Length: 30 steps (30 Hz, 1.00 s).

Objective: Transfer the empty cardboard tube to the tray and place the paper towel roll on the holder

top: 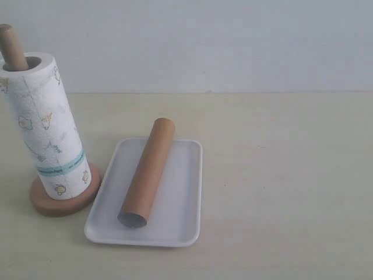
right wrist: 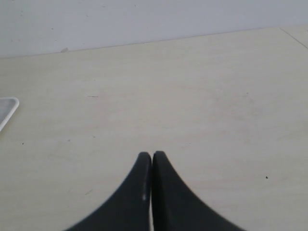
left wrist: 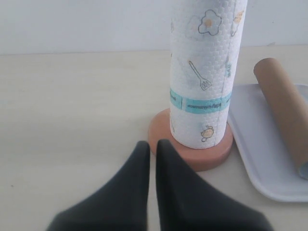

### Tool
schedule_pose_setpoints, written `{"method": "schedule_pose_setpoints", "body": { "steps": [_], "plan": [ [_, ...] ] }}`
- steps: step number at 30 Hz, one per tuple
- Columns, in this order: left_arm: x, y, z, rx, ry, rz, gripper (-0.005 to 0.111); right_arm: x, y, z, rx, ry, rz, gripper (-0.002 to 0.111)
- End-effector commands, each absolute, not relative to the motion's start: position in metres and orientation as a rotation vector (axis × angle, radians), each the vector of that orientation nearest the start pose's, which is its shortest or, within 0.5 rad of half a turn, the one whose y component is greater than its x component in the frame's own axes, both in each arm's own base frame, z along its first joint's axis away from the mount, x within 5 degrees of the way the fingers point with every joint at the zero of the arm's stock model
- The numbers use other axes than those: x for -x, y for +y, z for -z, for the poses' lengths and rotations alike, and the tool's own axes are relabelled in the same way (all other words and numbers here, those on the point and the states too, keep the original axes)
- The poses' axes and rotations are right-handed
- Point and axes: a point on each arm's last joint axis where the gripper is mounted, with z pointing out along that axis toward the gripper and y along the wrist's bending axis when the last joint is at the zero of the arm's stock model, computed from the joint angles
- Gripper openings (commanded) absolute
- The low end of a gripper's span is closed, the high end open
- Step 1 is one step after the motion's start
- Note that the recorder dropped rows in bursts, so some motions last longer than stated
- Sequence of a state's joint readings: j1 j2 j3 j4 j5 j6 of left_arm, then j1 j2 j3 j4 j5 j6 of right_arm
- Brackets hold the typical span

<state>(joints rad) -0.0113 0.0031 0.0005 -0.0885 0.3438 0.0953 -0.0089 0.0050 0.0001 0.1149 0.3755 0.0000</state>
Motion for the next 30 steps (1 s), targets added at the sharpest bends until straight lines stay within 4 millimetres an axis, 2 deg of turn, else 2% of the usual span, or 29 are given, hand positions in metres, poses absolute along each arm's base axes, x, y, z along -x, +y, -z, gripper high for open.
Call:
{"method": "schedule_pose_setpoints", "body": {
  "steps": [1, 30],
  "plan": [
    [-0.0535, -0.0032, -0.1825, -0.042, 1.823, 0.024, 0.004, -0.0528, 0.0032, -0.1799, -0.084, 1.853, -0.106, 0.000],
    [-0.0535, -0.0032, -0.1827, -0.042, 1.821, 0.024, 0.004, -0.0533, 0.0030, -0.1817, -0.085, 1.832, -0.105, 0.000]
  ]
}}
